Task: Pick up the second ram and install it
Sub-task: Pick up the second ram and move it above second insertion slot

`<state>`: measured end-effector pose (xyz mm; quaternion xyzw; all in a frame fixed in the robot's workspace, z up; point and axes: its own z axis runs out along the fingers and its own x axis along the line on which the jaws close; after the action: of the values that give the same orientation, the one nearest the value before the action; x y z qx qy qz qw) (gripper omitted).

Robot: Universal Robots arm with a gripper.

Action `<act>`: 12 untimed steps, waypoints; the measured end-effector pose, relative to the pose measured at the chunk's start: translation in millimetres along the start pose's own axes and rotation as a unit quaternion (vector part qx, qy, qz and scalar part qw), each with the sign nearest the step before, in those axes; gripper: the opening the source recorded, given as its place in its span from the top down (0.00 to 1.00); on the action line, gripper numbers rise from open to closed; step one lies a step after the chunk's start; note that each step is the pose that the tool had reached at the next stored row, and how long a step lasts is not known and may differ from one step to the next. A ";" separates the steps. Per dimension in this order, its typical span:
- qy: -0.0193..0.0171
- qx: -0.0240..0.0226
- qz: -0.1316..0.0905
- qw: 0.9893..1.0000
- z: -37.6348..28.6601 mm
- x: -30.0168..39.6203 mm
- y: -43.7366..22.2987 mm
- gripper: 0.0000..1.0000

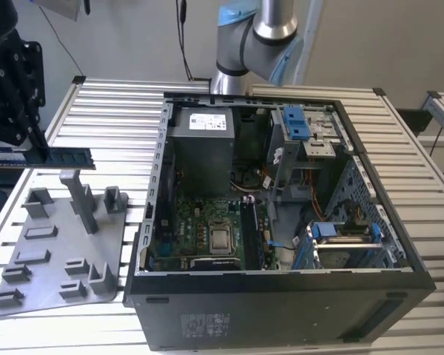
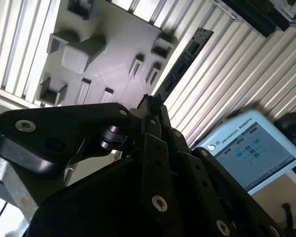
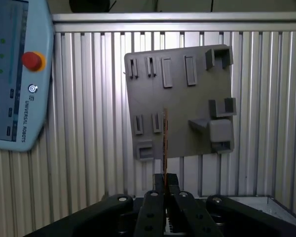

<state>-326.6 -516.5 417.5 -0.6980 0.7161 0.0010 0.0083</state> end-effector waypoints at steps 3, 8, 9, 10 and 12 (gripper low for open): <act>0.000 0.000 0.000 1.000 0.1 -0.4 -8.7 0.86; 0.000 0.000 0.000 1.000 0.3 -1.0 -25.7 0.86; 0.000 0.000 0.000 1.000 0.3 -1.1 -29.6 0.86; 0.000 0.000 0.000 1.000 0.4 -1.2 -33.3 0.86; 0.000 0.000 0.000 1.000 0.4 -1.4 -40.4 0.86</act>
<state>-286.2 -516.1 417.5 -0.6980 0.7161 0.0010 0.0083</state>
